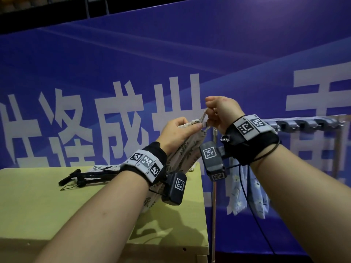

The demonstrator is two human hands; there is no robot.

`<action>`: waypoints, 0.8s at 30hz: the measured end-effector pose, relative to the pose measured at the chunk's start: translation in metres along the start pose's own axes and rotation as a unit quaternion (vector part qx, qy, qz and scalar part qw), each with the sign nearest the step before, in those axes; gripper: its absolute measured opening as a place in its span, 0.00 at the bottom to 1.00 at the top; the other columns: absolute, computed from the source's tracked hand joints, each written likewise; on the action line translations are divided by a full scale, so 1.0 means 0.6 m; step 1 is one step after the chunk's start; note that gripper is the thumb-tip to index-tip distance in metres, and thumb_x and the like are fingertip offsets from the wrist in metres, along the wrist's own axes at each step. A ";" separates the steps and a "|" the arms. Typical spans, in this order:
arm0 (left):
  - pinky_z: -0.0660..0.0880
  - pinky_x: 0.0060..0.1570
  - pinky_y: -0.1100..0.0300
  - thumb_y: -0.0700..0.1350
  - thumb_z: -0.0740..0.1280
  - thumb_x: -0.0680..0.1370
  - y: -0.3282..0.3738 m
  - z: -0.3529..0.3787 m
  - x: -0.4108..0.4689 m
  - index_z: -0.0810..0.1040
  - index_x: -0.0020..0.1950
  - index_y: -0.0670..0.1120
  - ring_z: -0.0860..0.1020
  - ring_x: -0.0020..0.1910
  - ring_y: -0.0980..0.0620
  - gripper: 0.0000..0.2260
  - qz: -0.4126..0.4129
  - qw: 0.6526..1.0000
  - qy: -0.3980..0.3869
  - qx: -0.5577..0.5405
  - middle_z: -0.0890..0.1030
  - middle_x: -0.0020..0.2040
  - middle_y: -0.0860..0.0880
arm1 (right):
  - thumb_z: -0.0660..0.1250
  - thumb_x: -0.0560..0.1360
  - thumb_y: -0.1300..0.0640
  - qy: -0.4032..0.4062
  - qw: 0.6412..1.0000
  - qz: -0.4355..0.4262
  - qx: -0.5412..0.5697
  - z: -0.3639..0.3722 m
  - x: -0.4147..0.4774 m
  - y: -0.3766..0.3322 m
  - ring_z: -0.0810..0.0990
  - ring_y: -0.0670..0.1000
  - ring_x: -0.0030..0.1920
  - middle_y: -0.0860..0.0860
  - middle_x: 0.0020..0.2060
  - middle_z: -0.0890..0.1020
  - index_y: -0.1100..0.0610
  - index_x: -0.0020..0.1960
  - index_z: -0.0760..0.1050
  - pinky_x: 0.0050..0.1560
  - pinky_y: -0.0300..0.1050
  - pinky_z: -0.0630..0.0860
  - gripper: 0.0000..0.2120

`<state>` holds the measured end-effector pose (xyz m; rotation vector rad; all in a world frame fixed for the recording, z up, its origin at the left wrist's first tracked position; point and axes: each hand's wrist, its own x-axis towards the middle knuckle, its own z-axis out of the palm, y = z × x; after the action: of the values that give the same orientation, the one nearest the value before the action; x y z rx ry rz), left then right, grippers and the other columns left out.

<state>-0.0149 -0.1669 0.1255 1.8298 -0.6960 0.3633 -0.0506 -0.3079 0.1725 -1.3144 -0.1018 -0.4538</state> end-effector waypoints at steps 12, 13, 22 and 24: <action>0.71 0.27 0.67 0.50 0.71 0.76 0.000 -0.016 -0.019 0.70 0.39 0.47 0.76 0.26 0.58 0.13 -0.008 1.000 0.013 -0.002 0.78 0.31 0.53 | 0.56 0.75 0.68 0.003 1.000 -0.005 0.030 0.015 -0.027 -0.011 0.64 0.45 0.17 0.50 0.22 0.67 0.57 0.43 0.74 0.25 0.37 0.62 0.10; 0.71 0.27 0.67 0.50 0.71 0.76 0.001 -0.019 -0.018 0.70 0.38 0.47 0.76 0.26 0.59 0.13 -0.009 1.000 0.013 -0.003 0.78 0.31 0.53 | 0.57 0.75 0.68 -0.008 1.000 -0.002 0.023 0.012 -0.028 -0.010 0.64 0.45 0.17 0.50 0.23 0.69 0.57 0.44 0.74 0.26 0.37 0.62 0.10; 0.71 0.26 0.67 0.46 0.71 0.76 -0.003 -0.024 -0.029 0.70 0.37 0.47 0.76 0.26 0.58 0.12 -0.016 1.000 -0.004 -0.001 0.79 0.31 0.50 | 0.54 0.78 0.66 -0.087 0.992 0.062 -0.067 -0.005 -0.028 -0.010 0.61 0.45 0.21 0.51 0.27 0.72 0.60 0.52 0.73 0.23 0.37 0.59 0.10; 0.71 0.26 0.67 0.46 0.71 0.76 -0.005 -0.025 -0.031 0.70 0.37 0.47 0.77 0.26 0.59 0.12 -0.015 1.000 -0.006 0.004 0.79 0.31 0.51 | 0.53 0.77 0.67 -0.082 0.992 0.062 -0.070 -0.005 -0.030 -0.010 0.60 0.45 0.21 0.52 0.27 0.72 0.59 0.51 0.74 0.24 0.38 0.59 0.12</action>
<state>-0.0264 -0.1471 0.1182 1.8491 -0.6755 0.3364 -0.0697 -0.3072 0.1716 -1.4865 -0.1275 -0.2505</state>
